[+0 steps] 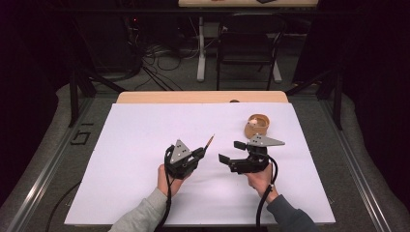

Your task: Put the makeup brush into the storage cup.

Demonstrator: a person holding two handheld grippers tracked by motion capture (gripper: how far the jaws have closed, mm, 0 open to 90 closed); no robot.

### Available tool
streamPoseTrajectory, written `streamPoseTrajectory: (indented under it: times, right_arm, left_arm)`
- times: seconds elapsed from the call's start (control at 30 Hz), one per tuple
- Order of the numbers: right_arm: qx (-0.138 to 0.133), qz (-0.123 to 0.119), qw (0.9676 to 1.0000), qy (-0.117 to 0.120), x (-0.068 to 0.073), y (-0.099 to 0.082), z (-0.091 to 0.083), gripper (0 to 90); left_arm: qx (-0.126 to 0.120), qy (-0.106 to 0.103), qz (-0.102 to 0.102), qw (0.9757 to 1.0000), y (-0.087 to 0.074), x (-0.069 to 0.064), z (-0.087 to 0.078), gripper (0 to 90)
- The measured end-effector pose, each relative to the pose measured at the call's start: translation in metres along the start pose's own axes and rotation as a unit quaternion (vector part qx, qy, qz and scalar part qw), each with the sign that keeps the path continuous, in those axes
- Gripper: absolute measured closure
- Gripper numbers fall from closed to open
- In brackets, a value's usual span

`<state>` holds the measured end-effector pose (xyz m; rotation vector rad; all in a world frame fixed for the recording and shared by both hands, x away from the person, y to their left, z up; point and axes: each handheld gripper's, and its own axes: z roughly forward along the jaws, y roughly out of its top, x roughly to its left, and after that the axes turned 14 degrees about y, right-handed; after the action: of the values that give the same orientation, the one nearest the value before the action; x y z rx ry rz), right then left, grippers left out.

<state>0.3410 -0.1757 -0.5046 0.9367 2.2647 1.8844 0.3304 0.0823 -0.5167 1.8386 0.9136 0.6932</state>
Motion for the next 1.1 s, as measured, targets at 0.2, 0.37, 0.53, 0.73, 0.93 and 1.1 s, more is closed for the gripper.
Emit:
streamPoseTrajectory:
  times: [0.2,0.37,0.53,0.73,0.93,1.1]
  right_arm:
    - [-0.010,0.007,0.9999,0.003,-0.001,0.003,0.008,32.5]
    - [-0.008,0.026,0.9996,0.013,-0.002,0.005,0.016,42.2]
    - [-0.009,0.048,0.9985,0.025,-0.003,0.006,0.023,52.0]
    - [-0.009,0.072,0.9967,0.036,-0.004,0.004,0.028,64.0]
    - [-0.034,0.091,0.9934,0.061,-0.001,0.007,0.025,84.2]
    - [-0.036,0.052,0.9967,0.050,0.007,0.015,0.018,84.4]
  left_arm:
    - [0.001,-0.008,0.007,0.9999,0.000,-0.006,0.001,83.1]
    - [0.003,-0.014,0.015,0.9998,-0.001,-0.011,0.001,83.1]
    - [0.005,-0.019,0.017,0.9997,-0.001,-0.014,0.001,83.0]
    - [0.005,-0.019,0.022,0.9996,-0.001,-0.016,0.000,83.0]
    - [-0.003,-0.013,0.030,0.9995,0.000,-0.020,-0.002,89.9]
    - [-0.006,-0.019,0.031,0.9993,0.003,-0.020,-0.005,80.8]
